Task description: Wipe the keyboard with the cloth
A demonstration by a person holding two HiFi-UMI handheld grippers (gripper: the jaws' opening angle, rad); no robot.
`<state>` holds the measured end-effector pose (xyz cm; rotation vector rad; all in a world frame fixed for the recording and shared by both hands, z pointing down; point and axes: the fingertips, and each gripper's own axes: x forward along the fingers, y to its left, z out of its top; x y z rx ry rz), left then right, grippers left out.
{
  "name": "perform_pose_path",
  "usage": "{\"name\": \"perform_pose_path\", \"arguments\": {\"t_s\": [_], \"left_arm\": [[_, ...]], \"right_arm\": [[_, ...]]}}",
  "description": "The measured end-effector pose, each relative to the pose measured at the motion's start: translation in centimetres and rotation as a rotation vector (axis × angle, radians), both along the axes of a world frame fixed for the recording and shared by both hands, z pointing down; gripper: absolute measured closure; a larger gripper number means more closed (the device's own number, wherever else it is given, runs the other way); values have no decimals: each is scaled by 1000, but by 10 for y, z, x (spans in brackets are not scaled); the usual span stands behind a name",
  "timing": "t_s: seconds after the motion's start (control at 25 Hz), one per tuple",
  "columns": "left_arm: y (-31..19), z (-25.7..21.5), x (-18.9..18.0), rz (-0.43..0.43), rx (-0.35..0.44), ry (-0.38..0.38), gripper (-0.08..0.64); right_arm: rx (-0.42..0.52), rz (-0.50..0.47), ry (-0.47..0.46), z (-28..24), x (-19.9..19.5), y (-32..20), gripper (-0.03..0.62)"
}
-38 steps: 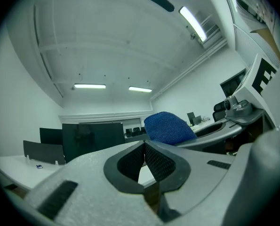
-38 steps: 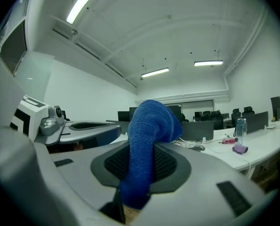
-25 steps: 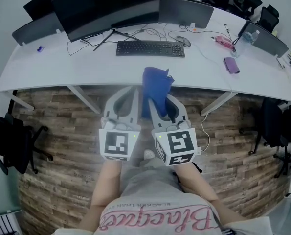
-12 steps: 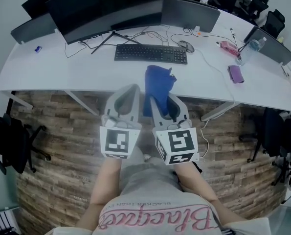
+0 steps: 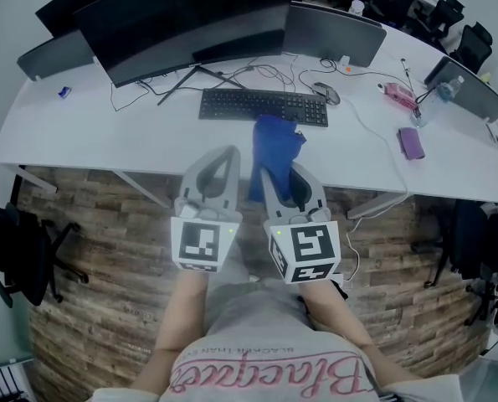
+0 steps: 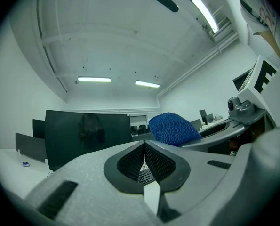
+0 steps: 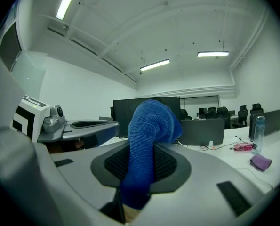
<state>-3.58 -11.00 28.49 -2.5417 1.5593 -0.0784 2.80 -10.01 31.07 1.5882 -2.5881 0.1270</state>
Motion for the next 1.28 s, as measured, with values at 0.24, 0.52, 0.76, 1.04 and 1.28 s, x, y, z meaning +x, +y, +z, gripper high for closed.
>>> {"name": "perform_pose_path", "arguments": {"t_s": [0.24,0.52,0.76,1.04,1.28], "left_arm": [[-43,5,-20,7,-13,9,555],[-104,16,-59,-16,-58,3,555],[-154,36,-100,-37,-125,-1,555],[-204,59,-141,-46,-194,0,554],[-240,77,-172,-56,-238,16,555]], "right_arm": [[-11,2,5,4,-18,-44,495],[-47,-17,21,13,-54,-102,495],[-77,-43,37,23,-94,-151,495],[-117,-67,74,40,-130,-199,495],[-150,-115,109,56,-169,-235,495]]}}
